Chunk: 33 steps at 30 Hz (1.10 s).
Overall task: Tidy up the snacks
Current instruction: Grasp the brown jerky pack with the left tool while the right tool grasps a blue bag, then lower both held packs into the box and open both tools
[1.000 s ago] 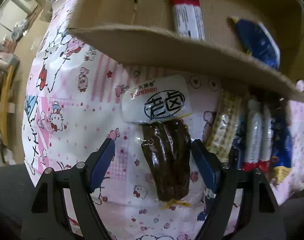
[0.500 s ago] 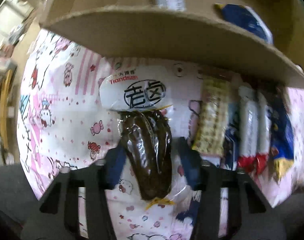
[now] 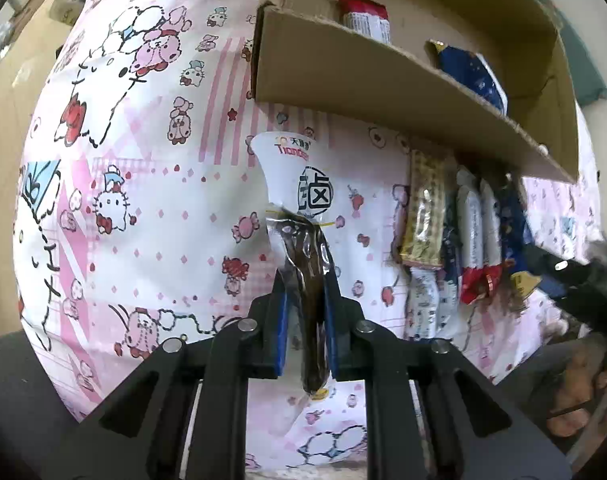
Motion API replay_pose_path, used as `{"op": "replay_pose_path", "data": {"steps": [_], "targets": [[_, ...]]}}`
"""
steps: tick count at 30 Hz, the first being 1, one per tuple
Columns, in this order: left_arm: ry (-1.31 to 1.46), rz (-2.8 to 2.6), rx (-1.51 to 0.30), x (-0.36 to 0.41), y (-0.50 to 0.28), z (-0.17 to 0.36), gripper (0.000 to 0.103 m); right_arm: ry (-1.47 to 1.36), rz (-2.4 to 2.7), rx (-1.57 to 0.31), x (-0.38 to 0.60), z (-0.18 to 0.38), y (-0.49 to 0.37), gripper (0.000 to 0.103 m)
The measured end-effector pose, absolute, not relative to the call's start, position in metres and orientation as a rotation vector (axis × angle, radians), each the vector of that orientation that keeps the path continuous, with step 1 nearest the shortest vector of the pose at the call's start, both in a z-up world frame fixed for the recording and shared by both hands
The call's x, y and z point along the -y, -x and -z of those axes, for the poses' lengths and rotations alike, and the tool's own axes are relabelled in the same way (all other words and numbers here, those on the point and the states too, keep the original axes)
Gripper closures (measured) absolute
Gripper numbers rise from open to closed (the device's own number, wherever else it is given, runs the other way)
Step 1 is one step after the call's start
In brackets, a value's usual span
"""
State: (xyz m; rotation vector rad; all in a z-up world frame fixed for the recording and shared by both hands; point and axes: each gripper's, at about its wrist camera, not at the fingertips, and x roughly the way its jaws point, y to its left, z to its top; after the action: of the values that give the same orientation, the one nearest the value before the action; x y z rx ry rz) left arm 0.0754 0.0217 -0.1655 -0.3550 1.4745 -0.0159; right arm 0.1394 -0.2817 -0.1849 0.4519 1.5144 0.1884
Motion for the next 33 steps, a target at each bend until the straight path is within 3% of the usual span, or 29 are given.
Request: {"op": "replay_pose_path", "data": {"steps": [3,5,8,15,22,33], "targets": [[0.307,0.052,-1.483,-0.012,-0.070,0.166,0.090,-0.429,-0.199,-1.537,0.274,0.195,-0.141,0.045],[0.299,0.072,-1.493,-0.005,-0.070,0.168,0.090,-0.452,-0.216,-1.540,0.273,0.198,-0.143,0.062],[0.333,0.087,-1.493,-0.004,-0.067,0.162,0.092,-0.429,-0.237,-1.525,0.271,0.189,-0.137,0.073],[0.425,0.107,-1.451,-0.030,-0.051,0.116,0.094,-0.514,-0.324,-1.501,0.273,0.149,-0.105,0.074],[0.425,0.130,-1.296,-0.061,-0.043,0.056,0.094,-0.567,-0.512,-1.336,0.266,0.086,-0.098,0.074],[0.377,0.113,-1.125,-0.044,-0.120,-0.008,0.094,-0.548,-0.578,-1.147,0.265,0.029,-0.146,0.074]]}}
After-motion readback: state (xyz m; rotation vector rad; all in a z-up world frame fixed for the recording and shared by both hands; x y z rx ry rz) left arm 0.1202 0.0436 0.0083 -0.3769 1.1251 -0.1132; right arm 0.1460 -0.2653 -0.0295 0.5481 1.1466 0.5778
